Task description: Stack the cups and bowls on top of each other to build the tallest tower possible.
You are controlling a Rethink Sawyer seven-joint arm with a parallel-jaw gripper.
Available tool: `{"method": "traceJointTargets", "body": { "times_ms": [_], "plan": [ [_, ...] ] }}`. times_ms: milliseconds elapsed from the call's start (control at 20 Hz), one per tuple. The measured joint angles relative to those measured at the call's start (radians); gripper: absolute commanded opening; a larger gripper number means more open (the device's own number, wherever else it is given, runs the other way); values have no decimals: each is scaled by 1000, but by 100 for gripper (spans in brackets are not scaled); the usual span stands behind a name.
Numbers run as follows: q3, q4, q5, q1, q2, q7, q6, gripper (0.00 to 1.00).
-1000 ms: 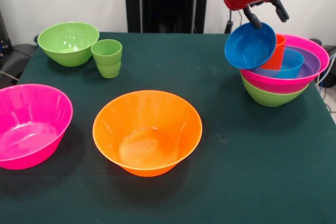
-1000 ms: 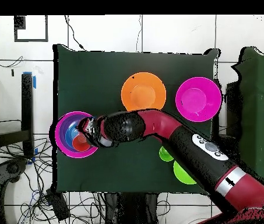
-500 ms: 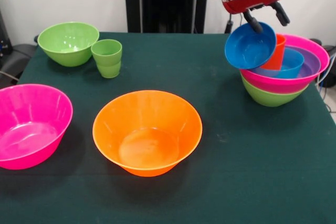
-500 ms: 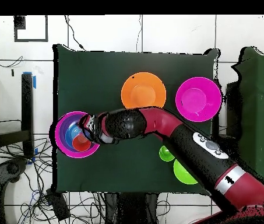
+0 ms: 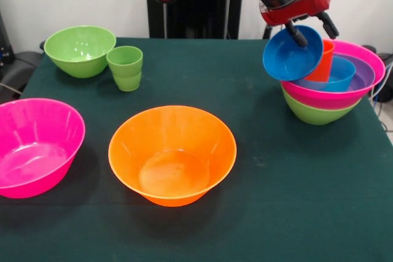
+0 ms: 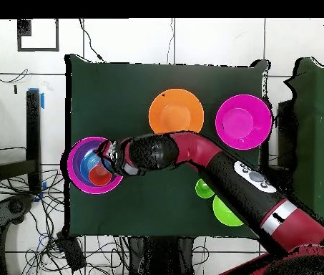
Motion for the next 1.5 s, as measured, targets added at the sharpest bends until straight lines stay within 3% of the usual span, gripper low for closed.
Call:
{"method": "traceJointTargets", "body": {
  "times_ms": [300,350,1200,1500],
  "plan": [
    [0,-3,-30,1,29,0,-14,100],
    [-2,-5,-43,3,42,0,-19,0],
    [-13,-5,-85,22,14,0,-97,0],
    [-13,5,-84,19,-56,0,-97,0]
  ]
}}
